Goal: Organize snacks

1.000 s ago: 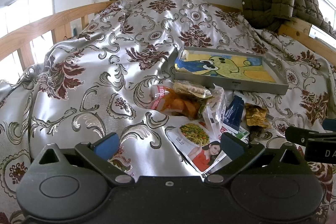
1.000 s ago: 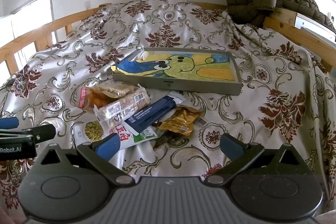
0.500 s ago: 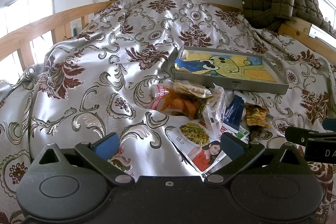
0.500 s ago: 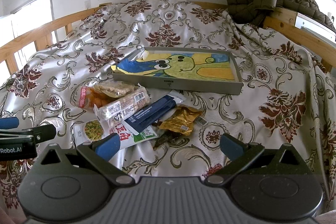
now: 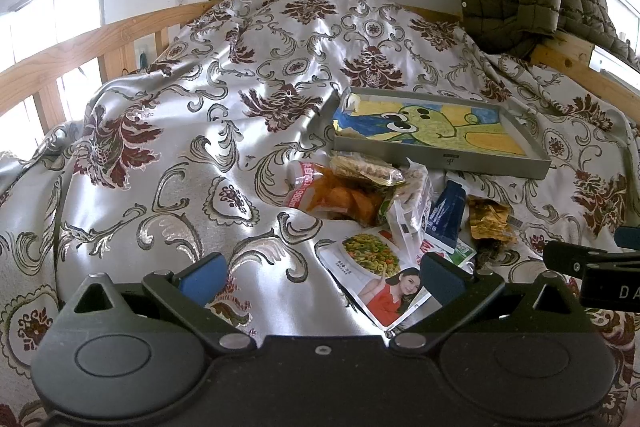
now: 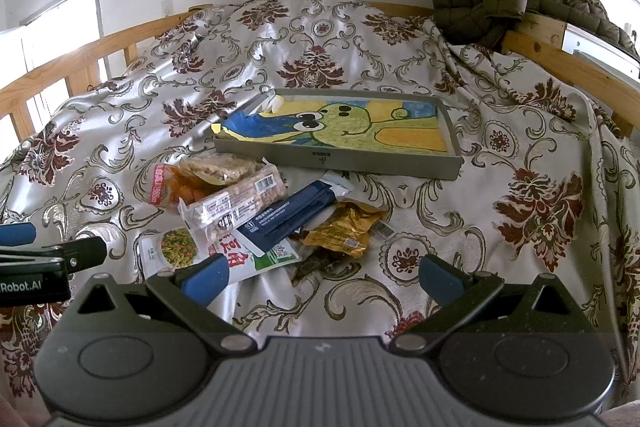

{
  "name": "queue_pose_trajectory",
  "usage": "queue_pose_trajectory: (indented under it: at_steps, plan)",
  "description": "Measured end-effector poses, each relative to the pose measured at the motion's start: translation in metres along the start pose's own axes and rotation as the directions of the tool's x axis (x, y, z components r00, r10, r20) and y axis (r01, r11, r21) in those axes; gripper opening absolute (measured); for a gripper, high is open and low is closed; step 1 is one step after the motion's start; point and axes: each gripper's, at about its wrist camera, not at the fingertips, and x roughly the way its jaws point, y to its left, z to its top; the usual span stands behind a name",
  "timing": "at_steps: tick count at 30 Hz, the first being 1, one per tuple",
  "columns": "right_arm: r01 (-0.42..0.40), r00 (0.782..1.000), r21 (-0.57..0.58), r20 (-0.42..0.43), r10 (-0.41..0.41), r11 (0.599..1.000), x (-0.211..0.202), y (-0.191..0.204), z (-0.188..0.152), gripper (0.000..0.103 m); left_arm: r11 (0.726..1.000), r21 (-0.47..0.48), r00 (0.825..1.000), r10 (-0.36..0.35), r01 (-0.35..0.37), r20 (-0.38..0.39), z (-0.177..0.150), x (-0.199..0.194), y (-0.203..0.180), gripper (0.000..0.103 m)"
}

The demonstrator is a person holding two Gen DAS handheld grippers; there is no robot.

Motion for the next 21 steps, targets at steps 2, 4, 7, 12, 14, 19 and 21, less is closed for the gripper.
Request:
queue_pose_trajectory:
  at_steps: [2, 4, 7, 12, 14, 19, 21]
  plan:
    - [0.000, 1.000, 0.000, 0.000, 0.000, 1.000, -0.0001, 0.0000, 0.0001, 0.103, 1.000, 0.000, 1.000, 0.000, 0.000, 0.000, 0.0000, 0.0000, 0.0000, 0.102]
    - [0.000, 1.000, 0.000, 0.000, 0.000, 1.000, 0.0000, 0.0000, 0.0002, 0.103, 1.000, 0.000, 1.000, 0.001, -0.001, 0.000, -0.0001, 0.0003, 0.0002, 0.102]
    - [0.000, 1.000, 0.000, -0.001, 0.000, 1.000, 0.0000, 0.0001, 0.0003, 0.103, 1.000, 0.001, 1.000, 0.000, 0.000, 0.000, 0.0000, 0.0001, 0.0000, 0.102]
    - [0.001, 1.000, -0.001, -0.002, -0.001, 1.000, 0.0009, 0.0013, 0.0013, 0.103, 1.000, 0.001, 1.000, 0.001, -0.001, 0.000, -0.0001, 0.0003, 0.0003, 0.102]
    - [0.001, 1.000, -0.001, -0.002, -0.001, 1.000, 0.0003, 0.0003, -0.0001, 0.103, 1.000, 0.000, 1.000, 0.001, -0.001, -0.001, 0.0000, 0.0003, 0.0002, 0.102]
    - [0.001, 1.000, 0.000, -0.002, -0.001, 1.000, 0.0003, 0.0006, 0.0005, 0.103, 1.000, 0.001, 1.000, 0.001, -0.001, -0.001, -0.0001, 0.0002, 0.0001, 0.102]
    - [0.001, 1.000, 0.000, -0.002, -0.001, 1.000, -0.0001, 0.0008, 0.0009, 0.103, 1.000, 0.002, 1.000, 0.001, -0.001, -0.001, 0.0000, 0.0004, 0.0002, 0.102]
